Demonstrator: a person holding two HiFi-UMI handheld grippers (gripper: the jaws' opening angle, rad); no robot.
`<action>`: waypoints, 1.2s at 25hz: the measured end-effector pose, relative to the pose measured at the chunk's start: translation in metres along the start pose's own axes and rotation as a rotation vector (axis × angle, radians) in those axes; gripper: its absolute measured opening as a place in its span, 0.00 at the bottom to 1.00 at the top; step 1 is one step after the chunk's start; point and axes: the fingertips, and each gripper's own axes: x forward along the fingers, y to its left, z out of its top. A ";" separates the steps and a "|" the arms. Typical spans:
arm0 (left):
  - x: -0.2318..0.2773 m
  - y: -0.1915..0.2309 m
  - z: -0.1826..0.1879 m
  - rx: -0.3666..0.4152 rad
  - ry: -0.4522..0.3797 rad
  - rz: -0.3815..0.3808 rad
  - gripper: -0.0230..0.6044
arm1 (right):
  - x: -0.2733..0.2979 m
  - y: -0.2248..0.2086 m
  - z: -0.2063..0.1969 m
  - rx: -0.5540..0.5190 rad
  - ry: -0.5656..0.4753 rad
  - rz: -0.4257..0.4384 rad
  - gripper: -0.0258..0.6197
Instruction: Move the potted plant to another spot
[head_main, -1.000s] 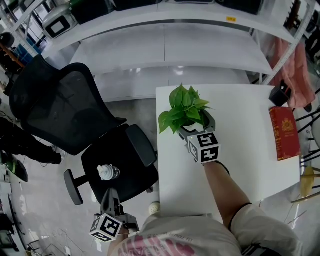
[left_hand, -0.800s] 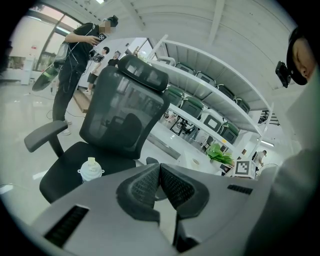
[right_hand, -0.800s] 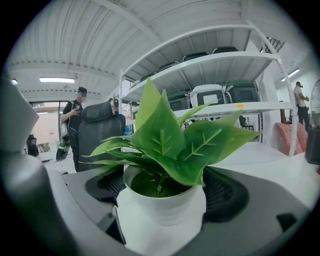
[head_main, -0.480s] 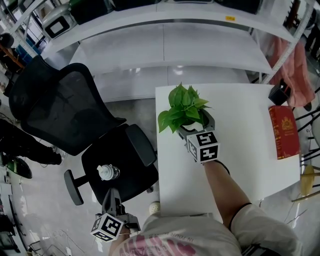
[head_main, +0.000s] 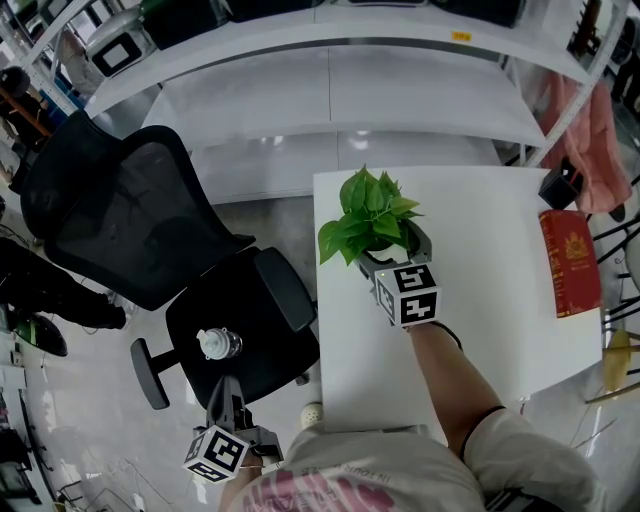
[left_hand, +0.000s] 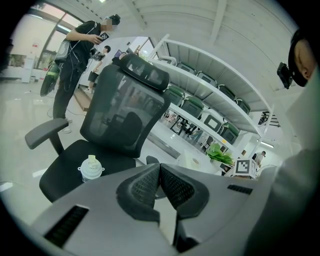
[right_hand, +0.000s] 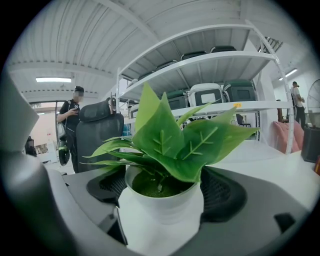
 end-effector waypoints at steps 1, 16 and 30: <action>0.000 0.001 0.000 -0.002 -0.002 0.001 0.08 | 0.000 0.001 0.000 -0.001 0.000 0.000 0.78; 0.000 -0.003 0.001 -0.007 -0.013 -0.005 0.08 | -0.008 0.002 0.000 -0.002 0.001 -0.012 0.78; 0.011 -0.015 0.001 0.003 -0.001 -0.039 0.08 | -0.021 0.000 0.003 0.047 -0.008 0.006 0.77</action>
